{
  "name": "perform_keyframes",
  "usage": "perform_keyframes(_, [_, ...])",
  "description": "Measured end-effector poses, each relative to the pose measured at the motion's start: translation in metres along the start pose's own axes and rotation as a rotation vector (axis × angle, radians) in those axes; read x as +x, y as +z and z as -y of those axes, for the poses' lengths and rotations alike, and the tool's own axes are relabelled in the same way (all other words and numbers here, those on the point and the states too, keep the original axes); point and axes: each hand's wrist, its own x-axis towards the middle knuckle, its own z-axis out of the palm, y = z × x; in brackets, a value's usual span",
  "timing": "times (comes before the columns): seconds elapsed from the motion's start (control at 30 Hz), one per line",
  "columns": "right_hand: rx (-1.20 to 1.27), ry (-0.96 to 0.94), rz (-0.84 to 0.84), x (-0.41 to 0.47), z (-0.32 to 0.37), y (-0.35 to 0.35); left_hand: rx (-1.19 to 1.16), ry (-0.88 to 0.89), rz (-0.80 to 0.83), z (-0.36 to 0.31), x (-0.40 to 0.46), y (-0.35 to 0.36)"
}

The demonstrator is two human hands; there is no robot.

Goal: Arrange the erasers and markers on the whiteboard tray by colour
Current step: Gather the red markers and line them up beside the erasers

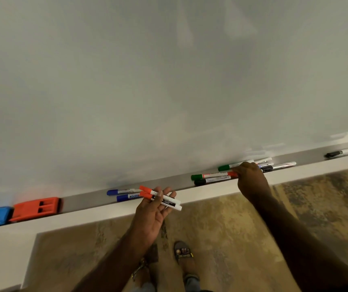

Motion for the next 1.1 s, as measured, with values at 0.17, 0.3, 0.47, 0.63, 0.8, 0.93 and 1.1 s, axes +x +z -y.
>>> perform_keyframes(0.17, [-0.095,-0.042,0.065,0.009,-0.007,-0.001,0.013,-0.004,0.011,0.009,0.002,0.004])
perform_keyframes(0.3, [-0.137,-0.050,0.117,0.013,-0.008,-0.002,0.018,-0.005,0.005,0.011,0.001,0.004])
perform_keyframes(0.47, [-0.165,-0.064,0.138,0.014,-0.007,-0.002,0.002,-0.004,-0.006,0.011,-0.002,0.006])
perform_keyframes(0.63, [-0.196,-0.085,0.099,0.009,-0.001,-0.004,0.012,-0.003,-0.016,0.012,-0.004,0.004])
perform_keyframes(0.8, [-0.161,-0.127,-0.003,0.003,0.016,-0.015,0.011,0.005,0.002,0.013,-0.005,0.003])
perform_keyframes(0.93, [-0.096,-0.151,-0.016,-0.002,0.043,-0.029,0.023,0.004,0.026,0.015,-0.005,0.002])
perform_keyframes(1.1, [0.032,-0.157,0.047,-0.014,0.088,-0.040,0.015,-0.005,0.053,0.014,-0.008,0.001])
